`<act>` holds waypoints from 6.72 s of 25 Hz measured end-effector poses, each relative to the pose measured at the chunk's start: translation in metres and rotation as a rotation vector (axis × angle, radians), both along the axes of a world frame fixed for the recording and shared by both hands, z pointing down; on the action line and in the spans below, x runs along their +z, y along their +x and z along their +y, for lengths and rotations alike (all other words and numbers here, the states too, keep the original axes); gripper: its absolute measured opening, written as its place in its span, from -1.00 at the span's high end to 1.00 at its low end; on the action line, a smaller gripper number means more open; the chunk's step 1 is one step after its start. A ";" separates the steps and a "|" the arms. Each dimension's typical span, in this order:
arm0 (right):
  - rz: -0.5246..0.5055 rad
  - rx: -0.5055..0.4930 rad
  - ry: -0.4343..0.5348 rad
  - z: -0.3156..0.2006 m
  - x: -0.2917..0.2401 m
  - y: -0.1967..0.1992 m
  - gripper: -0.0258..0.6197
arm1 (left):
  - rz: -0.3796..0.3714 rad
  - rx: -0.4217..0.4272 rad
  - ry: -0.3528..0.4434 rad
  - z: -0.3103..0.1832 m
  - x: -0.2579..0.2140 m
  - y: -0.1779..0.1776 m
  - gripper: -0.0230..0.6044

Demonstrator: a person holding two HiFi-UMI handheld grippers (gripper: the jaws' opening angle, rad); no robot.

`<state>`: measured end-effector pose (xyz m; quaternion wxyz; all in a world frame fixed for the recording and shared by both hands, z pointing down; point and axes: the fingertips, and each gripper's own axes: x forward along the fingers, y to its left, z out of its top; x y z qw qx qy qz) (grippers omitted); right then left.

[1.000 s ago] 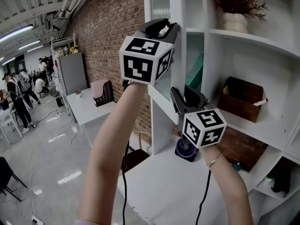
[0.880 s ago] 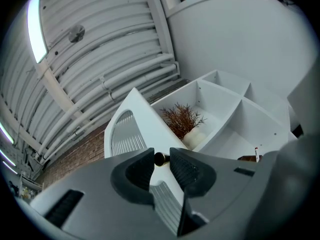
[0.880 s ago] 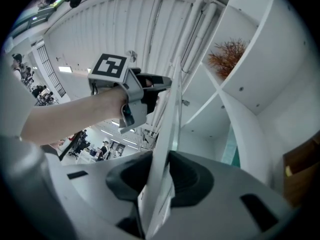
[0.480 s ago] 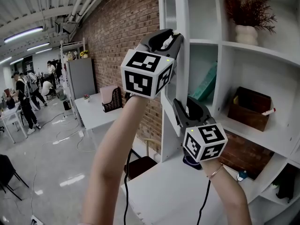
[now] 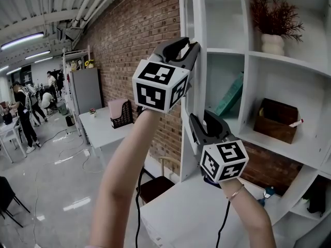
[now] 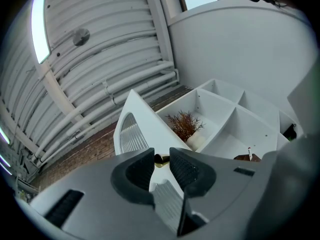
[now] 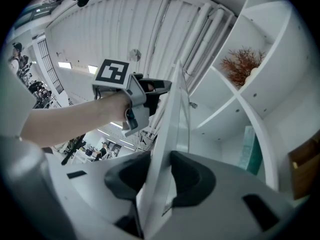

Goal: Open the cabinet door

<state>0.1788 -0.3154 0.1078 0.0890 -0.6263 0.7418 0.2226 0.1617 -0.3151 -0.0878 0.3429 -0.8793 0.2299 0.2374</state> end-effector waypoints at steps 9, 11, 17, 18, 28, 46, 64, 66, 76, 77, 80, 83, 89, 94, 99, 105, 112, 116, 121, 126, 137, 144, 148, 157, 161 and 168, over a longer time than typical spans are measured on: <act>0.027 -0.023 0.015 -0.008 0.000 -0.034 0.47 | 0.019 0.004 -0.007 -0.012 0.000 -0.034 0.66; 0.031 -0.020 0.019 -0.009 0.001 -0.040 0.46 | 0.015 0.006 -0.006 -0.014 0.000 -0.039 0.65; 0.034 -0.020 0.037 -0.016 0.000 -0.052 0.43 | 0.026 0.002 0.000 -0.021 0.001 -0.053 0.66; 0.035 -0.020 0.038 -0.017 0.000 -0.053 0.43 | 0.027 0.002 -0.001 -0.022 0.001 -0.055 0.66; 0.042 -0.020 0.049 -0.030 0.001 -0.074 0.37 | 0.015 -0.030 0.006 -0.038 0.002 -0.075 0.69; 0.060 -0.028 0.102 -0.057 0.002 -0.115 0.31 | 0.062 -0.075 -0.064 -0.086 0.019 -0.130 0.70; 0.099 -0.017 0.132 -0.101 0.008 -0.147 0.27 | 0.120 -0.175 -0.166 -0.145 0.061 -0.209 0.70; 0.104 -0.017 0.126 -0.106 0.007 -0.157 0.27 | 0.120 -0.188 -0.179 -0.149 0.066 -0.223 0.70; 0.119 -0.004 0.117 -0.141 0.007 -0.181 0.29 | 0.110 -0.243 -0.212 -0.165 0.089 -0.262 0.70; 0.118 -0.003 0.118 -0.144 0.007 -0.183 0.30 | 0.109 -0.249 -0.215 -0.166 0.091 -0.265 0.70; 0.116 0.005 0.130 -0.147 0.008 -0.182 0.30 | 0.110 -0.266 -0.230 -0.169 0.102 -0.274 0.70; 0.104 0.002 0.142 -0.147 0.009 -0.181 0.32 | 0.119 -0.276 -0.256 -0.175 0.115 -0.283 0.70; 0.079 -0.028 0.148 -0.142 0.011 -0.188 0.33 | 0.124 -0.304 -0.321 -0.177 0.147 -0.303 0.70; 0.043 -0.084 0.116 -0.139 0.022 -0.187 0.45 | 0.119 -0.303 -0.369 -0.178 0.173 -0.305 0.71; 0.023 -0.124 0.087 -0.128 0.045 -0.187 0.55 | 0.121 -0.277 -0.432 -0.175 0.203 -0.303 0.72; 0.009 -0.144 0.057 -0.116 0.069 -0.183 0.68 | 0.097 -0.272 -0.476 -0.171 0.238 -0.291 0.76; -0.028 -0.157 0.002 -0.105 0.104 -0.171 0.82 | 0.093 -0.279 -0.531 -0.157 0.292 -0.279 0.85; -0.053 -0.168 -0.042 -0.099 0.120 -0.166 0.90 | 0.098 -0.275 -0.565 -0.148 0.316 -0.278 0.88; -0.076 -0.187 -0.087 -0.087 0.141 -0.166 0.93 | 0.073 -0.290 -0.586 -0.136 0.341 -0.276 0.90; -0.102 -0.208 -0.154 -0.072 0.172 -0.162 0.92 | 0.027 -0.302 -0.604 -0.121 0.369 -0.267 0.92; -0.189 -0.223 -0.330 -0.040 0.237 -0.148 0.92 | -0.016 -0.282 -0.727 -0.104 0.430 -0.252 0.92; -0.234 -0.207 -0.433 -0.020 0.277 -0.134 0.92 | -0.022 -0.278 -0.800 -0.089 0.463 -0.247 0.92; -0.253 -0.178 -0.468 -0.014 0.293 -0.125 0.92 | -0.029 -0.279 -0.830 -0.079 0.478 -0.251 0.92; -0.279 -0.161 -0.543 0.002 0.322 -0.117 0.92 | -0.026 -0.271 -0.888 -0.056 0.505 -0.249 0.92; -0.299 -0.161 -0.534 0.010 0.326 -0.111 0.92 | -0.039 -0.271 -0.906 -0.048 0.517 -0.244 0.92; -0.308 -0.149 -0.564 0.023 0.341 -0.108 0.92 | -0.055 -0.270 -0.952 -0.034 0.539 -0.240 0.92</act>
